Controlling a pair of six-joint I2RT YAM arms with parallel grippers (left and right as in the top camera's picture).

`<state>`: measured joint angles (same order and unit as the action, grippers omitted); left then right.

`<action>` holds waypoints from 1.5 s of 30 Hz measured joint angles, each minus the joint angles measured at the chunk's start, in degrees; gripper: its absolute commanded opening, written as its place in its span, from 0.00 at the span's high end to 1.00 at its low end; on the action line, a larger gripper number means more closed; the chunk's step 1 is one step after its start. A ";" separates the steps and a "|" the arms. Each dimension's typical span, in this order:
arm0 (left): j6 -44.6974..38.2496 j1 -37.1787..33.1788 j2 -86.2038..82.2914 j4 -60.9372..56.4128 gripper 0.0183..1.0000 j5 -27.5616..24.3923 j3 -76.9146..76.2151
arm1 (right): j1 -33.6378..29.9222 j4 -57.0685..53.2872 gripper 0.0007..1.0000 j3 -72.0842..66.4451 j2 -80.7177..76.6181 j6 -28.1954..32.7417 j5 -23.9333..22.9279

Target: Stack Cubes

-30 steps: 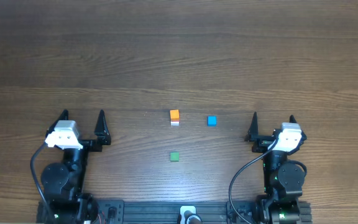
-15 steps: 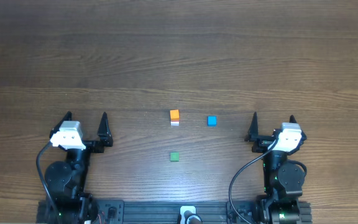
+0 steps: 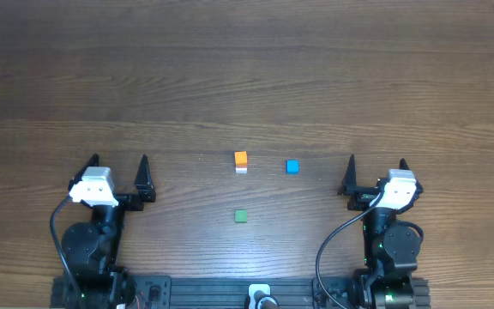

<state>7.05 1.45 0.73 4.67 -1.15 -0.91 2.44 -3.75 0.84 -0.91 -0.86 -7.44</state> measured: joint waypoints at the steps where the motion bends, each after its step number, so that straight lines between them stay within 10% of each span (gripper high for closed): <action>1: 0.00 0.00 0.00 0.00 0.00 0.00 0.00 | 0.00 0.00 0.01 0.00 0.00 0.00 0.00; 13: 0.00 0.00 0.00 0.00 0.00 0.00 0.00 | 0.00 0.72 0.01 0.02 0.00 0.02 3.37; 31: 0.00 0.00 -0.11 -0.02 0.00 -0.17 0.00 | 1.27 -35.91 0.01 40.35 -37.75 -7.93 21.31; 45: 0.00 0.00 -0.11 -0.02 0.00 -0.20 0.00 | 34.82 -39.80 0.01 45.16 -62.51 -23.85 13.16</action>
<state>7.05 1.45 0.62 4.64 -1.34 -0.91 37.26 -43.55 46.00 -63.42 -24.71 5.72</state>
